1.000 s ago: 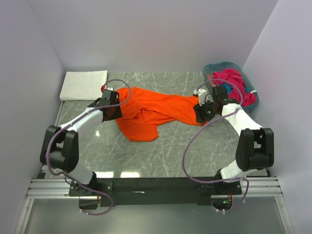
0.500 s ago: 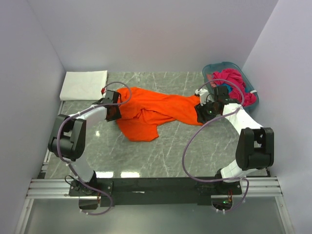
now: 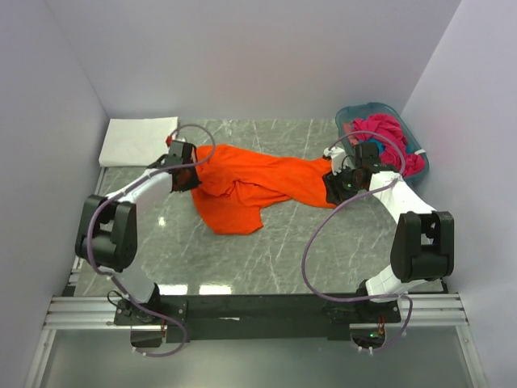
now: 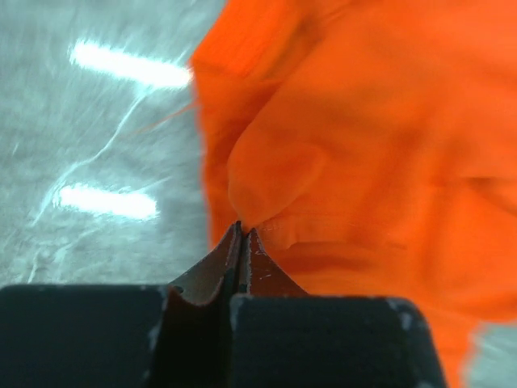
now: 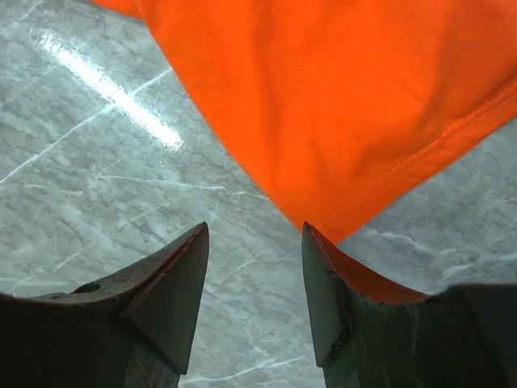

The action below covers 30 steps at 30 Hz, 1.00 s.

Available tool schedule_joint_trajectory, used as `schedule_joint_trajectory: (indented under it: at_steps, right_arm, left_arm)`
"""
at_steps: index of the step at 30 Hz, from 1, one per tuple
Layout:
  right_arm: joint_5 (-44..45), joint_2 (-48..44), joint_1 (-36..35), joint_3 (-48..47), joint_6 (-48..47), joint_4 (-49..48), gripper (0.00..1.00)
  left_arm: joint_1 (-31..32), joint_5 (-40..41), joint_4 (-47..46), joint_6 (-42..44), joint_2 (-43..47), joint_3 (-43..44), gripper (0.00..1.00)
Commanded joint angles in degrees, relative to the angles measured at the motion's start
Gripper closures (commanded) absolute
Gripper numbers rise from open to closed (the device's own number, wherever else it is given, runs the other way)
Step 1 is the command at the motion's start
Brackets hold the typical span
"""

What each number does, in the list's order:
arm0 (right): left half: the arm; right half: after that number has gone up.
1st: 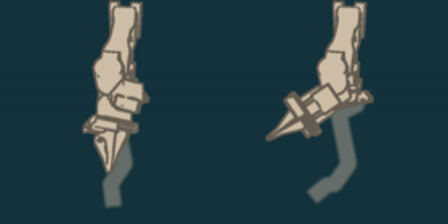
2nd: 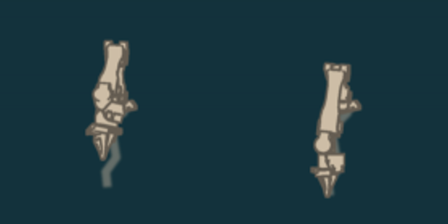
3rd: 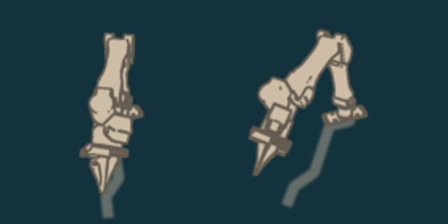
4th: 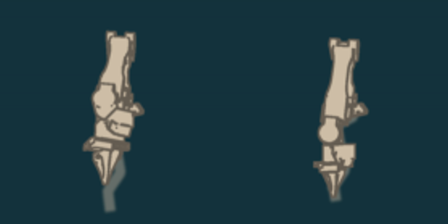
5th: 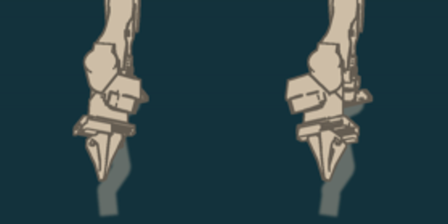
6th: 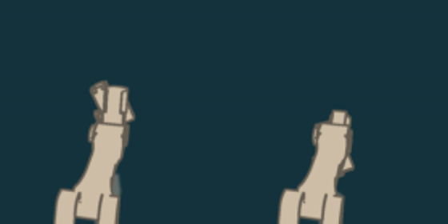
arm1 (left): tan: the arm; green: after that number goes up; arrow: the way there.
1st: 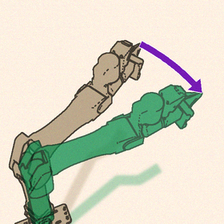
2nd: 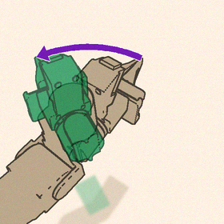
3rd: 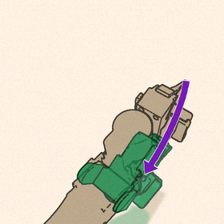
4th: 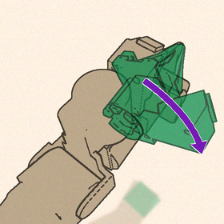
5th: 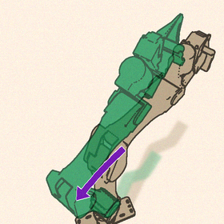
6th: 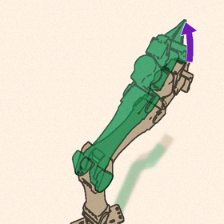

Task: Fold and stack the t-shirts
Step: Flatten the tshirt out

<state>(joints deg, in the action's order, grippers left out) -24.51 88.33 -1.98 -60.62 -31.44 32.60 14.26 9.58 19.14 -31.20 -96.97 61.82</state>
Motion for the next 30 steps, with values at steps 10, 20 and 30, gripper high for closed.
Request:
schedule_joint_trajectory:
  at_steps: [10,20,30]
  right_arm:
    - [-1.5,-0.8,0.57,-2.75,0.33,-0.25,0.44]
    - [-0.18,-3.61,0.57,-2.05,-1.51,-0.52,0.43]
    - [2.98,6.05,-2.59,-8.11,-5.21,3.52,0.46]
  left_arm:
    - [-11.43,-28.11,-11.45,-11.58,-17.85,38.58,1.0]
    - [-12.94,-29.74,-23.11,-27.65,-36.38,59.74,0.19]
    - [-12.77,-23.19,-15.46,-5.28,12.53,19.16,0.11]
